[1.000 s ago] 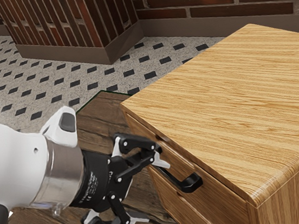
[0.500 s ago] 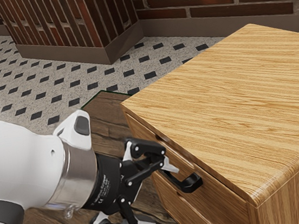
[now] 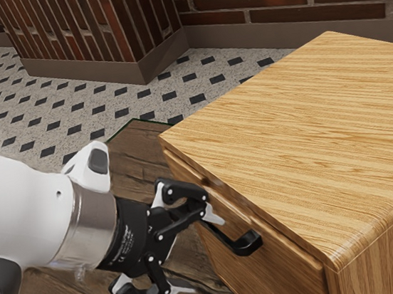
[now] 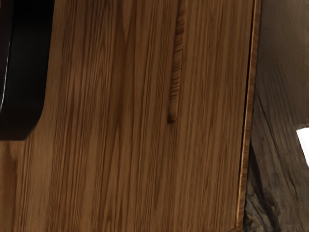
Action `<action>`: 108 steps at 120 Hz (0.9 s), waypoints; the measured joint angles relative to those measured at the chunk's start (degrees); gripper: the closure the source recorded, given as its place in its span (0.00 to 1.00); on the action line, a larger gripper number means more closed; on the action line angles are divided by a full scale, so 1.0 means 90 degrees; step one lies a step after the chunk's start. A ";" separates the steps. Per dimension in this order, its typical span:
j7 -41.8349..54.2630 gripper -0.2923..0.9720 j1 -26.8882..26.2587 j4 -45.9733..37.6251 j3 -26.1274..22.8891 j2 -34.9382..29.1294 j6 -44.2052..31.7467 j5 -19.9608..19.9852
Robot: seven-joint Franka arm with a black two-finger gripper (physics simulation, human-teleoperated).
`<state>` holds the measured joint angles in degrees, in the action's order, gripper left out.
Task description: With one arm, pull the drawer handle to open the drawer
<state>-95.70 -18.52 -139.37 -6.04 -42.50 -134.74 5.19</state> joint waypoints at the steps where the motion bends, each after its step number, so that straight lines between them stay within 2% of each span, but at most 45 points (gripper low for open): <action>1: 0.0001 0.24 0.0001 -0.0001 0.0005 -0.0005 0.0009 -0.0003; 59: 0.0036 0.24 0.0015 -0.0014 0.0267 -0.0335 0.0841 -0.0497; 108: 0.0056 0.24 -0.0314 -0.0161 0.0273 -0.0649 0.1192 -0.0532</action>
<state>-95.20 -21.34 -140.81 -3.59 -48.35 -124.01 0.40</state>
